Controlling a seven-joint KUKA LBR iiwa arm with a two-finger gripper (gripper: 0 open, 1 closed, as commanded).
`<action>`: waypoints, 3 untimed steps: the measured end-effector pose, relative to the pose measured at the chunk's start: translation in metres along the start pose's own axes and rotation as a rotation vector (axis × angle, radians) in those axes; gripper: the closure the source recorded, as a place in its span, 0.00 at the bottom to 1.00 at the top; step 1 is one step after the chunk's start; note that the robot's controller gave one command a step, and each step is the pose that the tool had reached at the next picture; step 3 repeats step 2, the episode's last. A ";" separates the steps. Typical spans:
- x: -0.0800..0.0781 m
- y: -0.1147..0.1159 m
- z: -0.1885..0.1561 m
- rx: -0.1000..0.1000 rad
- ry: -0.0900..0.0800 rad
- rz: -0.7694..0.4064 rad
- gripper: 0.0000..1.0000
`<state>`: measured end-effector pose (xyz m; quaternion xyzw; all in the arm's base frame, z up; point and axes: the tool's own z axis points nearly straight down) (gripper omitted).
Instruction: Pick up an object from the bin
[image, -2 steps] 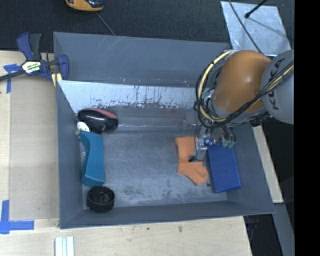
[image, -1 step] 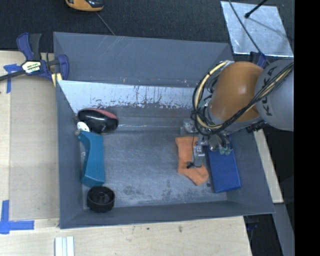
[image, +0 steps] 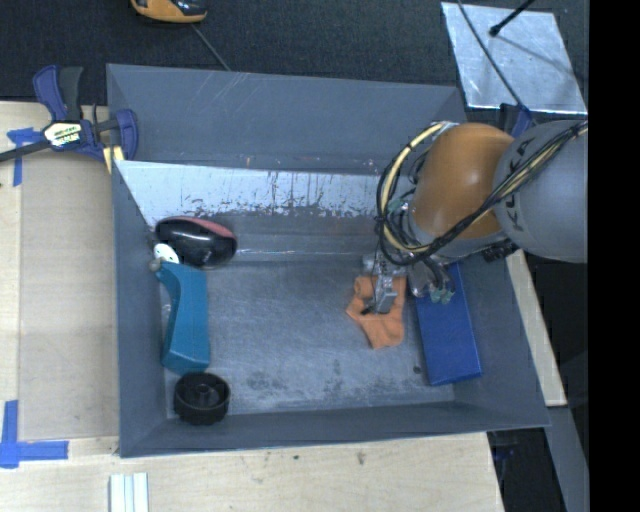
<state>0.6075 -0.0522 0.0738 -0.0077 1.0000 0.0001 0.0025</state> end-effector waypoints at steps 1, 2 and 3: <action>0.000 0.000 0.000 0.000 0.000 0.000 1.00; -0.003 -0.006 -0.194 0.002 -0.009 -0.053 1.00; -0.003 -0.006 -0.194 0.002 -0.009 -0.053 1.00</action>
Offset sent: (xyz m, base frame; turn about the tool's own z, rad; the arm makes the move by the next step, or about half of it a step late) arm 0.0002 -0.0057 0.1876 -0.0555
